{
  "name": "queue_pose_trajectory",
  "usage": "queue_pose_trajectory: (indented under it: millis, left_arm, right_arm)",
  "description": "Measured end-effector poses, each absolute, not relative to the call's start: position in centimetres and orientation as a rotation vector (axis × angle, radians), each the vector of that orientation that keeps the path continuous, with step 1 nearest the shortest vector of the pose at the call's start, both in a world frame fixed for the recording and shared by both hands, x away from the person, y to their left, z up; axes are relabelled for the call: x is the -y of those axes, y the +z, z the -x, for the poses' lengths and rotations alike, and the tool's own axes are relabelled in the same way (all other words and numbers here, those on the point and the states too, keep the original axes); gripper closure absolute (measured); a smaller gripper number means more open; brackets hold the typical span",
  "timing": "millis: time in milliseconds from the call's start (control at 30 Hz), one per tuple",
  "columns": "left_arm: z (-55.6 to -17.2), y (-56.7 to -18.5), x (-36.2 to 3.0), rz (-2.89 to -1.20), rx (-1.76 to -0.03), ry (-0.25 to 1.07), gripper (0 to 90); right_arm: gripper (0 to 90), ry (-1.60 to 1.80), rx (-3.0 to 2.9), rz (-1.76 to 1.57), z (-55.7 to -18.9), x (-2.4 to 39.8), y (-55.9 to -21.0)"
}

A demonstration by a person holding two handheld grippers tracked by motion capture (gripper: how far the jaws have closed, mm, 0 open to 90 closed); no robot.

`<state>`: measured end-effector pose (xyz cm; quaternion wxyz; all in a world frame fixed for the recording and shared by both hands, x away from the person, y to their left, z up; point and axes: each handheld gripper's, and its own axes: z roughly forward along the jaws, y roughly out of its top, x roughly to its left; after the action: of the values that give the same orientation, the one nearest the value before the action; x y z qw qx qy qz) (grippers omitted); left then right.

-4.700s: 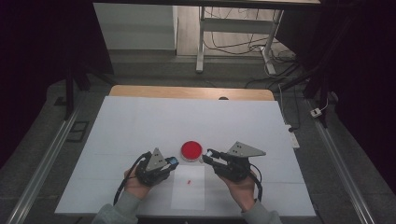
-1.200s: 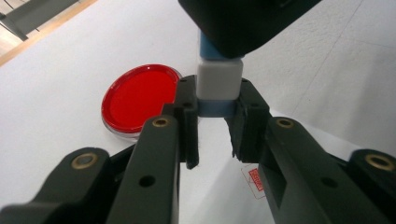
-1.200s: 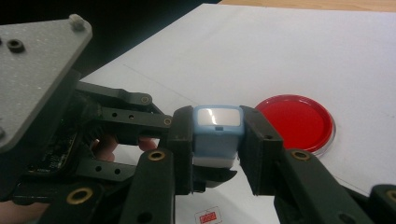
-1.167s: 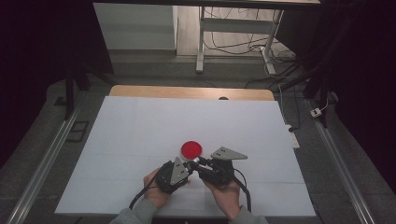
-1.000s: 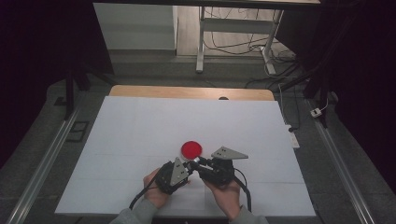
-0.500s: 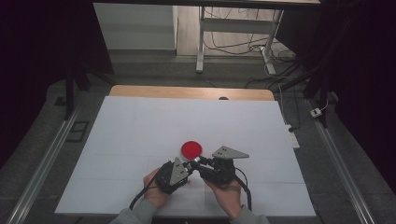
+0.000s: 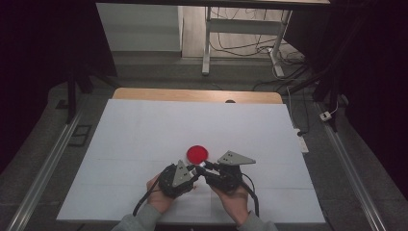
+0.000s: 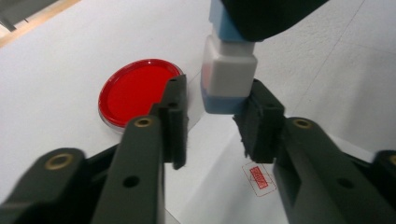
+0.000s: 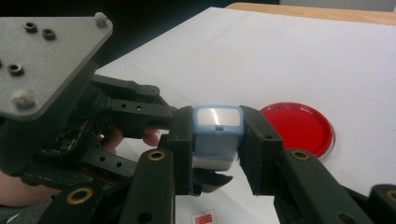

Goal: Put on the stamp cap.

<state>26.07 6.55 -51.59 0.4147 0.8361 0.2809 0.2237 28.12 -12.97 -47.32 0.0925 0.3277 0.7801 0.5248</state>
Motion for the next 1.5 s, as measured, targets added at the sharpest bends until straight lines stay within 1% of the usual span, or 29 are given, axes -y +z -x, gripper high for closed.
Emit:
queue_pose_trajectory:
  millis: [100, 267, 467, 633, 867, 1233, 1500]
  left_arm:
    - [-26.1, -51.6, -6.7, -2.107, -0.702, 0.537, 55.9]
    - [-26.2, -51.6, -6.7, -2.111, -0.708, 0.514, 50.8]
    - [-26.4, -51.5, -7.3, -2.103, -0.744, 0.494, 41.6]
    - [-26.3, -51.2, -8.2, -2.097, -0.768, 0.462, 36.9]
    - [-26.0, -50.7, -9.9, -2.080, -0.793, 0.426, 35.1]
    - [-25.6, -50.2, -12.4, -2.054, -0.826, 0.412, 34.7]
    - [-24.6, -50.2, -15.1, -2.052, -0.863, 0.412, 34.7]
  right_arm:
    - [66.9, 1.562, -2.303, -0.968, -28.1, 13.1, -47.3]
    - [66.9, 1.570, -2.290, -0.976, -28.4, 13.5, -47.1]
    - [66.9, 1.569, -2.287, -0.978, -28.6, 13.8, -47.1]
    - [66.9, 1.568, -2.280, -0.976, -28.7, 14.1, -47.1]
    - [66.9, 1.560, -2.281, -0.961, -29.0, 14.5, -47.0]
    - [66.9, 1.548, -2.281, -0.940, -29.2, 14.8, -46.9]
    - [66.9, 1.541, -2.282, -0.920, -29.2, 15.0, -46.8]
